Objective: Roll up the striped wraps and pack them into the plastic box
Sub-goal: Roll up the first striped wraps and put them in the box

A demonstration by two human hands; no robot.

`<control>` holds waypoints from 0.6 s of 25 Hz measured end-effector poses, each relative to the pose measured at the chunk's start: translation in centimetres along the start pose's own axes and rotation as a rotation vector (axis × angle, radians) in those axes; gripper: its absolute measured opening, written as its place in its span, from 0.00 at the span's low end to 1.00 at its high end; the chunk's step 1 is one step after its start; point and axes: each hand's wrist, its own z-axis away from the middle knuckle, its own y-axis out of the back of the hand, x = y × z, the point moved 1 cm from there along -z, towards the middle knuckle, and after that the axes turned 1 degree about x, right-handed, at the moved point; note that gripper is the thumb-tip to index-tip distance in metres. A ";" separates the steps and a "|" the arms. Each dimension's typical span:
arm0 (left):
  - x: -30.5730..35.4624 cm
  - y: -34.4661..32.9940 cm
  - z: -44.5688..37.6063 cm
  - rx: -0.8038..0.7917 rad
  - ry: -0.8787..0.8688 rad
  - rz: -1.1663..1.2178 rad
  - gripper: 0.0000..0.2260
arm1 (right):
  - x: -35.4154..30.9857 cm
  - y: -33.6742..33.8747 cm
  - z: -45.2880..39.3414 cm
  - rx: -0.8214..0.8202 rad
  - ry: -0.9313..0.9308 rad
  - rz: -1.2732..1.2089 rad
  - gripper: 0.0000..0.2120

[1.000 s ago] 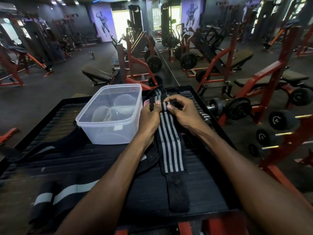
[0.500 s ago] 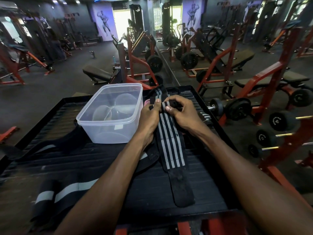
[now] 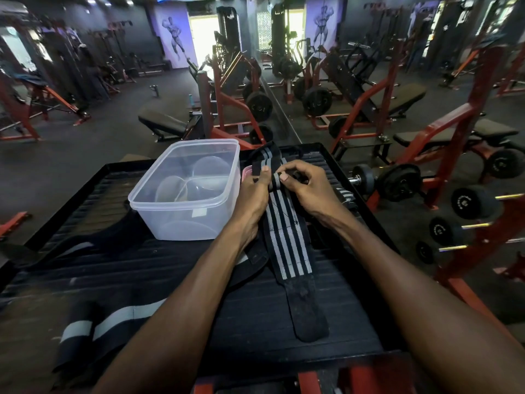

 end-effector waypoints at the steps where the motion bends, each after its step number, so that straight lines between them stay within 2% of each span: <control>1: -0.3 0.1 -0.2 -0.004 0.013 -0.019 0.31 | -0.1 0.0 0.0 -0.003 0.013 -0.002 0.06; 2: -0.3 0.1 -0.2 -0.002 0.026 -0.042 0.27 | -0.2 -0.1 0.1 -0.017 0.011 -0.017 0.05; 4: 0.3 0.1 0.2 0.046 0.011 -0.063 0.13 | -0.6 -0.2 0.3 -0.058 -0.065 -0.079 0.04; 6: 0.0 -0.2 -0.2 0.053 -0.029 -0.105 0.06 | -0.6 -0.2 0.2 -0.094 -0.146 -0.119 0.04; 9: -0.1 -0.1 -0.1 0.064 -0.052 -0.094 0.05 | 0.0 0.1 -0.1 -0.069 -0.109 -0.033 0.04; 11: -0.3 0.1 -0.3 0.024 -0.002 -0.014 0.11 | 0.1 0.1 -0.1 -0.046 -0.095 -0.049 0.04; 15: -0.8 0.4 -0.8 0.005 0.020 -0.025 0.19 | 0.0 -0.1 0.0 -0.042 -0.088 -0.077 0.06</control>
